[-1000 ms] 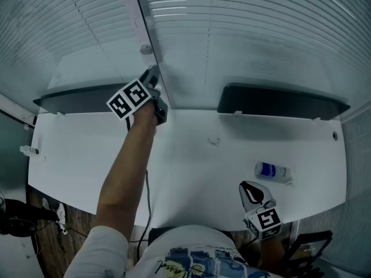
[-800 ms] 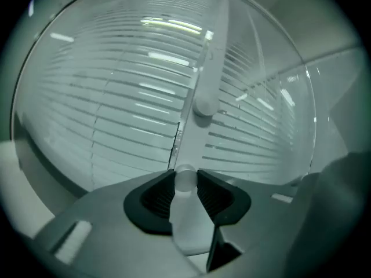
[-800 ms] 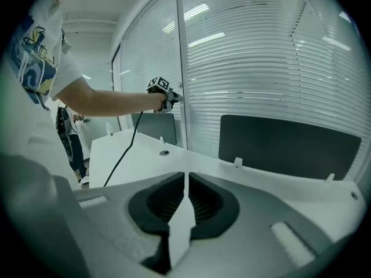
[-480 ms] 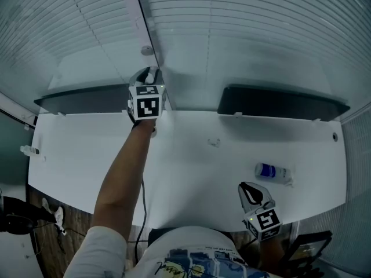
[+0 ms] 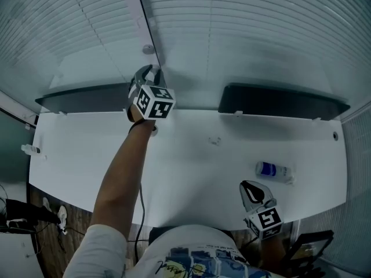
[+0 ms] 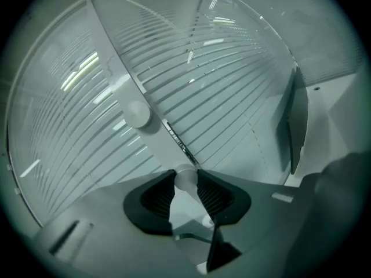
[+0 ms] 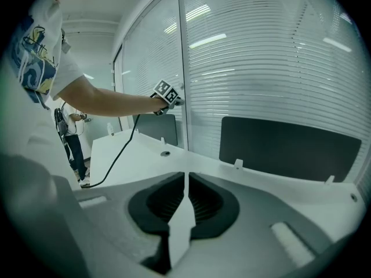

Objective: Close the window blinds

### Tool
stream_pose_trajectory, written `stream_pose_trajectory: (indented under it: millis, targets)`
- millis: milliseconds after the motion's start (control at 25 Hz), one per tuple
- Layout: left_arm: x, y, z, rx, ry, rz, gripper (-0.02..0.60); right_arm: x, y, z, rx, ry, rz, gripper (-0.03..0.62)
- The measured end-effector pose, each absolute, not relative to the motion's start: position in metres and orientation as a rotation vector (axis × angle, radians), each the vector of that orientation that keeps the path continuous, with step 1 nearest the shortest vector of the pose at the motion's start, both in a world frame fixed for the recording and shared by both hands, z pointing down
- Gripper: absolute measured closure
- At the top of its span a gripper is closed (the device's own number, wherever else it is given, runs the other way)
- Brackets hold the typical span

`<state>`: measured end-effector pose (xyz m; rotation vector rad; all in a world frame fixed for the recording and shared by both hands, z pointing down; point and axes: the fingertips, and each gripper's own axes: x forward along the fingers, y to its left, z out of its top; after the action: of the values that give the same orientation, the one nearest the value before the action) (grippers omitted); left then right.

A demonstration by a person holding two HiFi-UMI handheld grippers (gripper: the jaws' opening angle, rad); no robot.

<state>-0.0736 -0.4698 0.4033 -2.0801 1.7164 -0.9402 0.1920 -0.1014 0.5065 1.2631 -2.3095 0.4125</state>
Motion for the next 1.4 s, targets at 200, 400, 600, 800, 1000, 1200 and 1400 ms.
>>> stream_pose_trajectory:
  millis: [200, 400, 600, 800, 1000, 1200, 1400]
  targets:
    - [-0.072, -0.471, 0.404, -2.002, 1.660, -1.001, 0.454, 0.194, -0.104, 0.503, 1.267, -2.308, 0.404, 0.582]
    - [-0.074, -0.471, 0.402, -2.103, 1.696, -0.952, 0.445, 0.191, -0.106, 0.502, 1.269, -2.318, 0.402, 0.582]
    - [-0.075, -0.466, 0.402, -2.184, 1.688, -0.919, 0.423, 0.188, -0.105, 0.501, 1.250, -2.311, 0.400, 0.582]
    - [-0.077, -0.452, 0.399, -2.235, 1.679, -0.857, 0.423, 0.183, -0.103, 0.500, 1.235, -2.319, 0.385, 0.582]
    - [-0.080, -0.431, 0.387, -2.400, 1.712, -0.696, 0.468, 0.175, -0.100, 0.497, 1.219, -2.336, 0.373, 0.582]
    - [-0.087, -0.407, 0.376, -2.409, 1.702, -0.640, 0.511, 0.165, -0.094, 0.494, 1.210, -2.336, 0.362, 0.582]
    - [-0.097, -0.372, 0.376, -2.457, 1.687, -0.615, 0.554, 0.147, -0.085, 0.485, 1.203, -2.339, 0.329, 0.582]
